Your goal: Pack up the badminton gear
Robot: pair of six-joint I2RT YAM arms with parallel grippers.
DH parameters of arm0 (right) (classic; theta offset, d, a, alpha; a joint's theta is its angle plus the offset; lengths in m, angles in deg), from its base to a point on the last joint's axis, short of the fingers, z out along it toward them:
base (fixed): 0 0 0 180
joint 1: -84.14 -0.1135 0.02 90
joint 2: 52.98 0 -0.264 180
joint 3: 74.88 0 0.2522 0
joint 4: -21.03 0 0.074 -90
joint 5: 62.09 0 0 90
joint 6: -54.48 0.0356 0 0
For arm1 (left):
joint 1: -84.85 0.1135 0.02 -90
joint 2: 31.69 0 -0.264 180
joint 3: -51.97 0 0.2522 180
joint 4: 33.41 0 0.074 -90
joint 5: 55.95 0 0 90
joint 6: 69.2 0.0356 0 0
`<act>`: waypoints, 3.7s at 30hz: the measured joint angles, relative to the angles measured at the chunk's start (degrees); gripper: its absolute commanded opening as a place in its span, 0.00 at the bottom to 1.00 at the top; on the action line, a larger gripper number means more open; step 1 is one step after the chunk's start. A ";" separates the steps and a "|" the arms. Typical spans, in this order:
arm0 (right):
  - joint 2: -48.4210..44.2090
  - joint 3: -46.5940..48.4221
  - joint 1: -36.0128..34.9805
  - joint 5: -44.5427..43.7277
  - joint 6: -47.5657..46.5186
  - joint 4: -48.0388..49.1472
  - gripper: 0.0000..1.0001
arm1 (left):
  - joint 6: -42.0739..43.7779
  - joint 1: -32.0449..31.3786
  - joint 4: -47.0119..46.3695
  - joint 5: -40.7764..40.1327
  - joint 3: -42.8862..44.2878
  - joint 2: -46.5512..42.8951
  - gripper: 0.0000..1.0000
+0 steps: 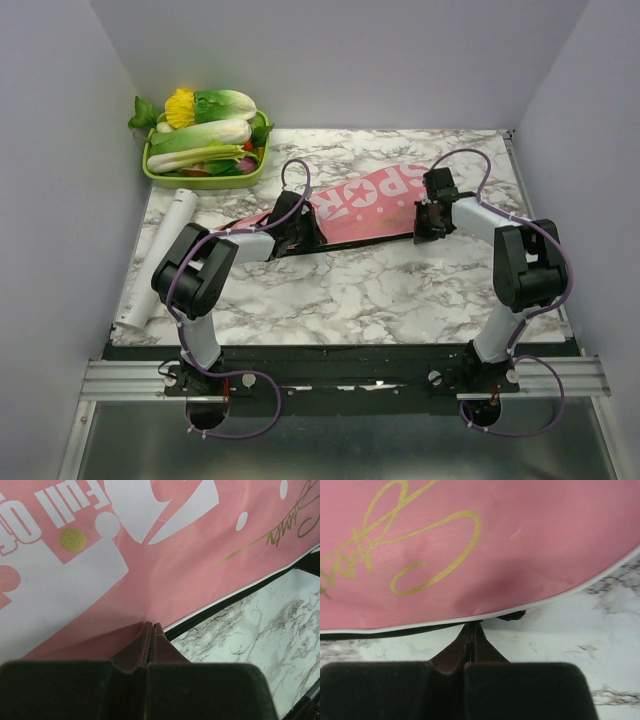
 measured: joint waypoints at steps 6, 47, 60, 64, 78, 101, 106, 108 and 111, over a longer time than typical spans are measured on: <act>0.11 0.09 -4.33 3.61 2.62 0.20 0.01 | 0.31 0.00 0.15 0.00 0.02 0.04 0.00; 5.66 -12.74 -19.19 21.59 39.56 38.51 0.01 | 0.98 -3.93 15.91 -5.25 -8.22 -32.70 0.17; -4.20 -22.75 2.23 23.96 38.51 43.08 0.01 | 3.08 -0.63 31.01 -18.10 -8.33 -39.52 0.24; -6.34 -22.84 3.93 24.30 35.28 41.03 0.01 | 2.80 3.76 31.89 -19.41 -8.37 -34.71 0.29; -7.45 -22.82 3.96 24.81 29.62 36.85 0.01 | 1.70 14.99 31.15 -23.30 -9.31 -29.20 0.49; -4.98 -22.08 4.00 29.09 27.02 36.74 0.01 | 0.96 16.83 17.18 -19.91 -10.51 -18.71 0.20; -4.94 -22.01 3.89 29.27 26.62 36.68 0.01 | 0.31 16.81 12.96 -18.88 -12.70 -18.71 0.09; -4.92 -21.77 3.39 29.24 26.60 36.65 0.01 | 0.24 16.70 11.76 -18.86 -13.29 -18.73 0.04; -4.72 -21.11 1.22 29.09 26.64 36.57 0.01 | 0.22 16.31 10.36 -18.91 -13.99 -18.84 0.00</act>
